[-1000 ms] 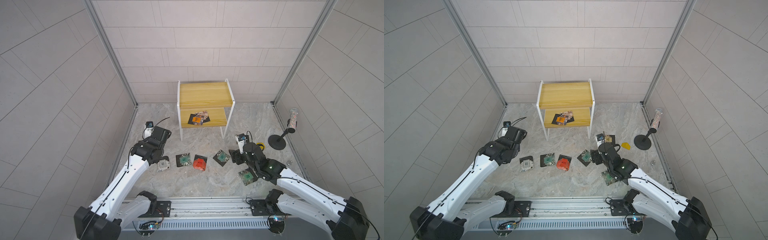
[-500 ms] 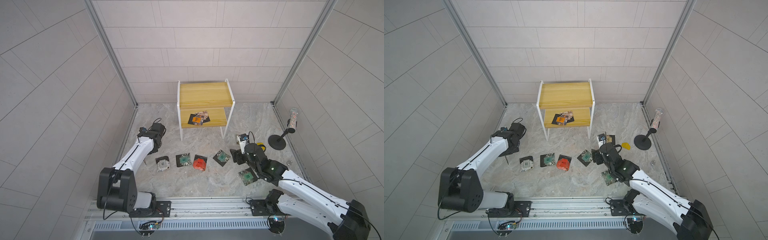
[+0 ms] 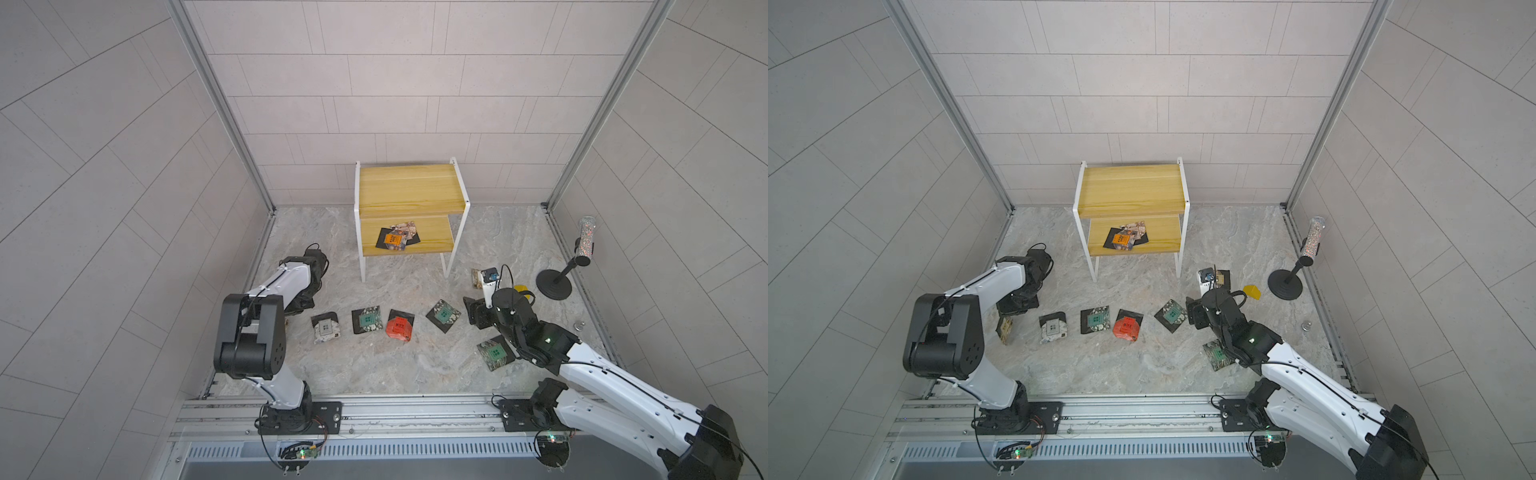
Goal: Remove the tea bags from the shelf
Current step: Place the tea bag at the center of the board.
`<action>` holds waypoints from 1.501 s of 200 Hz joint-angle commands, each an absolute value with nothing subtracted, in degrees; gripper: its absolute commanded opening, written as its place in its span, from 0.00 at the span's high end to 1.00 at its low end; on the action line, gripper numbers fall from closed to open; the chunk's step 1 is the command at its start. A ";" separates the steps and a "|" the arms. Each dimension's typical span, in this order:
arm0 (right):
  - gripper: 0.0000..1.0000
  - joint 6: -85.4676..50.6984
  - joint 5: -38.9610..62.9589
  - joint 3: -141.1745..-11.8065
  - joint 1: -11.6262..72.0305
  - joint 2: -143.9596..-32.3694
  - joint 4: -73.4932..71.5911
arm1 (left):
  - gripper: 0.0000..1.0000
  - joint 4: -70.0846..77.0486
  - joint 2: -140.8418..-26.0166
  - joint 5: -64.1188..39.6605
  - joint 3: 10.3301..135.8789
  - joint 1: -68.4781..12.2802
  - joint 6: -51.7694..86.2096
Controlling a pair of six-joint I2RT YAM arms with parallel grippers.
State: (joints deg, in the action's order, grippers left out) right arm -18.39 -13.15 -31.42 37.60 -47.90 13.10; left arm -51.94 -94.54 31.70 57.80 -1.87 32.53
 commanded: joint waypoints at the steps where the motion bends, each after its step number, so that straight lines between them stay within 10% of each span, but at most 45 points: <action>1: 0.22 -18.12 -14.36 -30.74 37.36 -47.20 13.01 | 1.00 -51.27 -96.10 32.79 59.50 -1.41 32.17; 50: 0.21 -18.24 -14.28 -30.94 37.27 -47.17 13.27 | 0.93 -48.95 -98.41 32.53 60.70 -1.19 30.76; 132: 0.22 -18.37 -13.89 -31.39 37.28 -47.54 13.53 | 0.53 -48.98 -95.66 30.95 62.05 -1.08 29.18; 300: 0.18 -12.34 -6.67 -39.01 37.35 -50.10 13.53 | 0.08 -37.06 -60.09 6.85 52.72 -4.85 20.50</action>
State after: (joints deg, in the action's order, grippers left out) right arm -14.44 -8.08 -37.43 37.45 -50.43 13.13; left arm -40.56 -64.42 12.19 54.59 -3.03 23.29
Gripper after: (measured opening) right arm 0.819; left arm 0.903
